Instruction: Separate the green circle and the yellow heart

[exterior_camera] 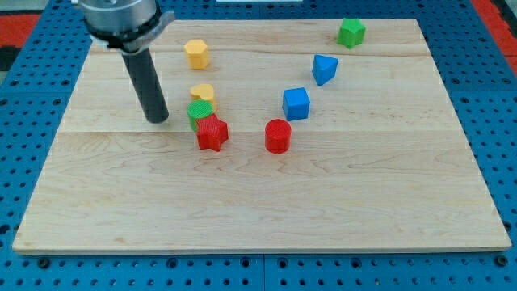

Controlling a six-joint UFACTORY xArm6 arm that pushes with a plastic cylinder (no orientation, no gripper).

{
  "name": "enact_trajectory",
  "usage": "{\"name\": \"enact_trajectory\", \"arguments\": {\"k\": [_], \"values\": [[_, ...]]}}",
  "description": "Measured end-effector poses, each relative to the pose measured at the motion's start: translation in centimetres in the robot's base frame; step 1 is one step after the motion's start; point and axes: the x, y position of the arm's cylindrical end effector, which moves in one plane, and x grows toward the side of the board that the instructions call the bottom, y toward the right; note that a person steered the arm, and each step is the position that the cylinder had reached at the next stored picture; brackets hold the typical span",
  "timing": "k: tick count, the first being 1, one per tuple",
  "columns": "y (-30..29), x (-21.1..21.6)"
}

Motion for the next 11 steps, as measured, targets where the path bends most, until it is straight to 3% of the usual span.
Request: {"name": "enact_trajectory", "arguments": {"k": [2, 3, 4, 6, 9, 11], "values": [[3.2, -6.3], [10.9, -6.3], [12.2, -5.8], [11.5, -0.5], [2.4, 0.4], [2.3, 4.5]]}}
